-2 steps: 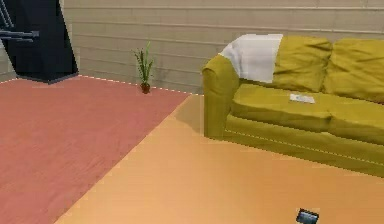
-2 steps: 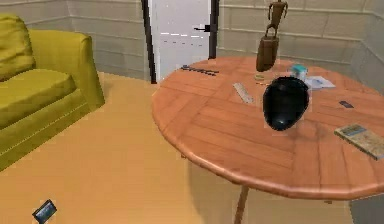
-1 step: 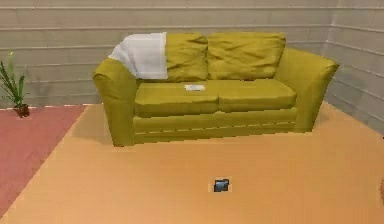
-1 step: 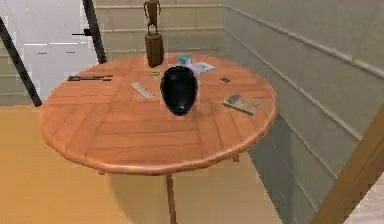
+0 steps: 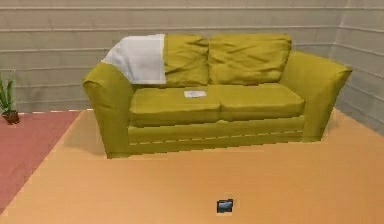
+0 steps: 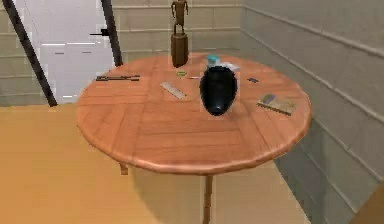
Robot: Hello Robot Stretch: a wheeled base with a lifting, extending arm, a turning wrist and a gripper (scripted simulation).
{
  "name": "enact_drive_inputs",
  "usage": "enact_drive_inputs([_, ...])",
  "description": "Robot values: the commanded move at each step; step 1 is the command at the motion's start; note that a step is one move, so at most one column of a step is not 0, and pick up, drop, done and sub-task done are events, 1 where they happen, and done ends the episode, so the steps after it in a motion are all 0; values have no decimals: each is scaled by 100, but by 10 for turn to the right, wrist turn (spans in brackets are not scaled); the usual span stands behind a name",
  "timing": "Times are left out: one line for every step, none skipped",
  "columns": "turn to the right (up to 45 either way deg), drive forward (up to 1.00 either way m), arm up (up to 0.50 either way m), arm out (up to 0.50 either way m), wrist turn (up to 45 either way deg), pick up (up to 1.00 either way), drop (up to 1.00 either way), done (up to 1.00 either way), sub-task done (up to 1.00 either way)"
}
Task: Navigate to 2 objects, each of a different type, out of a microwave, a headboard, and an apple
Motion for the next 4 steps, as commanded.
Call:
enact_drive_inputs([0, 35, 0, 0, 0, 0, 0, 0, 0])
enact_drive_inputs([-450, 0, 0, 0, 0, 0, 0, 0, 0])
enact_drive_inputs([-390, 0, 0, 0, 0, 0, 0, 0, 0])
enact_drive_inputs([-30, 0, 0, 0, 0, 0, 0, 0, 0])
